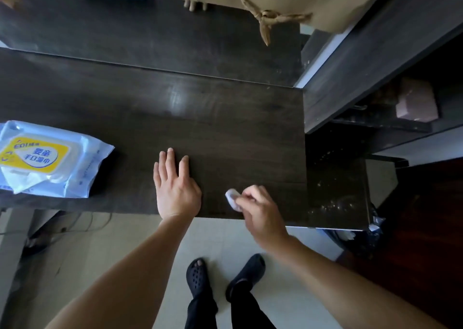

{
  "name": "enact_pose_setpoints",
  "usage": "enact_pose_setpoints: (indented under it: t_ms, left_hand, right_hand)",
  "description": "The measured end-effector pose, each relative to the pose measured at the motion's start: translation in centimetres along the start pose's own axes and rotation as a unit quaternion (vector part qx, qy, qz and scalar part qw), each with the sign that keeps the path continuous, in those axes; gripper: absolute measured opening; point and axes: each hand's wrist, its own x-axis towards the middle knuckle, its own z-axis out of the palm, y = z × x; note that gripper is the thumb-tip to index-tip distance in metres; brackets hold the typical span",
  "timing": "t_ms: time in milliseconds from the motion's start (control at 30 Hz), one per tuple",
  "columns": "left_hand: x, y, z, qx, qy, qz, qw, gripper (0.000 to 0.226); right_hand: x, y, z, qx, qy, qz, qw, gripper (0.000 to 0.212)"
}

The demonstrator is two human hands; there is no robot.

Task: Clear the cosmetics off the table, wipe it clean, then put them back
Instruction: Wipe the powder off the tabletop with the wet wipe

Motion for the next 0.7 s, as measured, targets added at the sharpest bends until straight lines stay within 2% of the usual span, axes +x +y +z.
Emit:
enact_pose_setpoints:
  t_ms: [67, 100, 167, 267, 333, 400, 467, 533, 600, 700]
  left_hand:
    - [0.1, -0.1, 0.0, -0.002, 0.001, 0.002, 1.000, 0.047]
    - [0.1, -0.1, 0.0, -0.003, 0.000, 0.001, 1.000, 0.046]
    - [-0.1, -0.1, 0.0, -0.008, -0.006, 0.002, 1.000, 0.045]
    - [-0.1, 0.0, -0.3, -0.011, -0.024, -0.003, 1.000, 0.043]
    - [-0.1, 0.8, -0.8, -0.006, -0.051, -0.027, 0.998, 0.043]
    - [-0.7, 2.6, -1.2, -0.012, -0.066, -0.031, 0.997, 0.044]
    - [-2.0, 5.3, -1.3, -0.025, -0.075, 0.017, 0.997, 0.049]
    - [-3.7, 8.5, -0.8, -0.037, -0.089, 0.070, 0.993, 0.049]
    - [-5.2, 11.7, 0.0, -0.048, -0.108, 0.098, 0.988, 0.048]
    - [-6.0, 15.5, 1.8, -0.049, -0.107, 0.102, 0.988, 0.044]
  right_hand:
    - [-5.3, -0.1, 0.2, 0.008, -0.080, 0.031, 0.996, 0.009]
    - [-8.1, 0.3, 0.0, 0.000, -0.109, 0.023, 0.994, 0.015]
    - [-13.2, 2.6, -1.1, -0.002, -0.122, 0.063, 0.991, 0.026]
    - [-17.1, 5.6, -4.8, 0.053, -0.034, 0.283, 0.957, 0.017]
    - [-17.7, 6.8, -7.9, 0.130, 0.035, 0.412, 0.901, 0.010]
    - [-17.7, 8.0, -10.4, 0.203, 0.072, 0.490, 0.845, 0.005]
    - [-17.5, 9.5, -11.8, 0.248, 0.081, 0.529, 0.808, 0.008]
    - [-16.9, 11.0, -12.5, 0.276, 0.060, 0.541, 0.792, 0.011]
    - [-15.8, 12.8, -13.0, 0.260, 0.033, 0.539, 0.801, 0.016]
    - [-12.6, 15.7, -14.0, 0.221, 0.062, 0.499, 0.836, 0.019]
